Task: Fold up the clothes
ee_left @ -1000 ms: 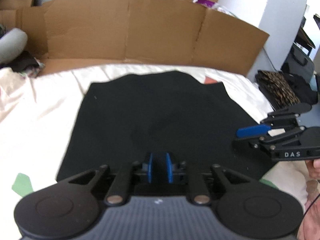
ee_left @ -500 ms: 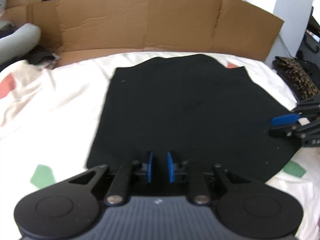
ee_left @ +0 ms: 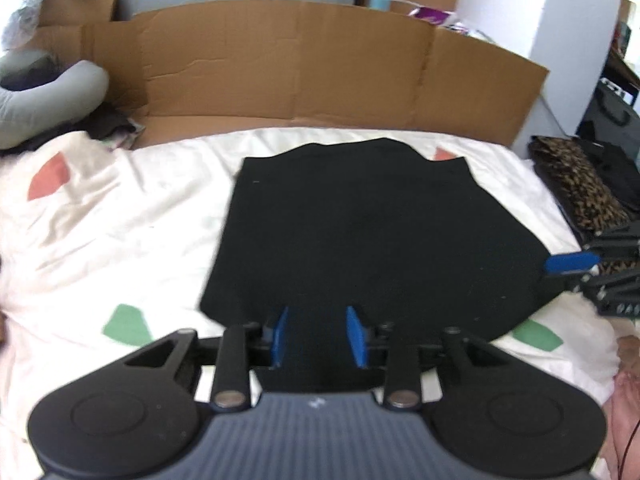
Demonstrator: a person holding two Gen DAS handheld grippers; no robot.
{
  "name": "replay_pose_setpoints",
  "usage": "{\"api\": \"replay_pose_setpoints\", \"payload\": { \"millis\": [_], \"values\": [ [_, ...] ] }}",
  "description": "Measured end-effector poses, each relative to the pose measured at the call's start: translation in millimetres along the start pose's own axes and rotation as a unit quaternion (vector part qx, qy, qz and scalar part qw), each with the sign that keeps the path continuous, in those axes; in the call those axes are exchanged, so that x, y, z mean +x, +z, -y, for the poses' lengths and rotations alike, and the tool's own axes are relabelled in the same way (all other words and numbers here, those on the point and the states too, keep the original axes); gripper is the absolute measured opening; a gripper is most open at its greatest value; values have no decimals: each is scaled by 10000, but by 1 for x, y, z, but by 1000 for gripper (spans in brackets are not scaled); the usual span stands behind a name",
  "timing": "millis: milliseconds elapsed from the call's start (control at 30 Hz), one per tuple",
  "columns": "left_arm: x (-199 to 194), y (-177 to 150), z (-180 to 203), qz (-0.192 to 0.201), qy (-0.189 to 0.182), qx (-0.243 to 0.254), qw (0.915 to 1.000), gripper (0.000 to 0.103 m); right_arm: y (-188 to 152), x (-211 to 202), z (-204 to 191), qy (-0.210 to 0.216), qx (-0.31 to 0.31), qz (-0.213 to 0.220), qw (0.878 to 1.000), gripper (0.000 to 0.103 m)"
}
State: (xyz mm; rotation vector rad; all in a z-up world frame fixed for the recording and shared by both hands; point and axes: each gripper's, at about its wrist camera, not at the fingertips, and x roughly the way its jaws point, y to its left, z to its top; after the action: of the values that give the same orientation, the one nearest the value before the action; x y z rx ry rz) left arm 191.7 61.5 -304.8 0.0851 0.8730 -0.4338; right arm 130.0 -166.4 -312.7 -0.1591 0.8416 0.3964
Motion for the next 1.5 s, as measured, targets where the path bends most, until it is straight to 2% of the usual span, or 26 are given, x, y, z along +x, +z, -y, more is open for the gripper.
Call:
{"api": "replay_pose_setpoints", "payload": {
  "millis": [100,233,333,600,833,967,1167,1267,1500],
  "values": [
    [14,-8,6,-38,-26,-181,9998,34,-5,10,-4,84,124,-108,9998,31],
    [29,-18,12,-171,-67,39,9998,34,-8,23,-8,19,-96,-161,9998,31],
    [36,-24,6,-305,108,168,9993,34,-13,31,-9,-175,-338,-266,9989,31],
    [30,-31,-18,-441,362,104,9983,36,-30,24,17,-600,-229,-402,9971,30],
    [20,-42,-29,-508,500,-95,9974,36,-36,18,24,-773,-82,-457,9959,30],
    [13,-48,-35,-531,573,-203,9967,35,-37,13,32,-880,245,-511,9945,30],
    [4,-44,-40,-368,420,-517,9971,34,-35,-1,43,-288,1039,-328,9936,31],
    [5,-43,-40,-356,317,-628,9969,34,-39,1,51,-42,1535,-376,9874,31],
    [21,-45,-35,-500,203,-725,9959,35,-56,12,62,284,2224,-592,9727,31]
  ]
}}
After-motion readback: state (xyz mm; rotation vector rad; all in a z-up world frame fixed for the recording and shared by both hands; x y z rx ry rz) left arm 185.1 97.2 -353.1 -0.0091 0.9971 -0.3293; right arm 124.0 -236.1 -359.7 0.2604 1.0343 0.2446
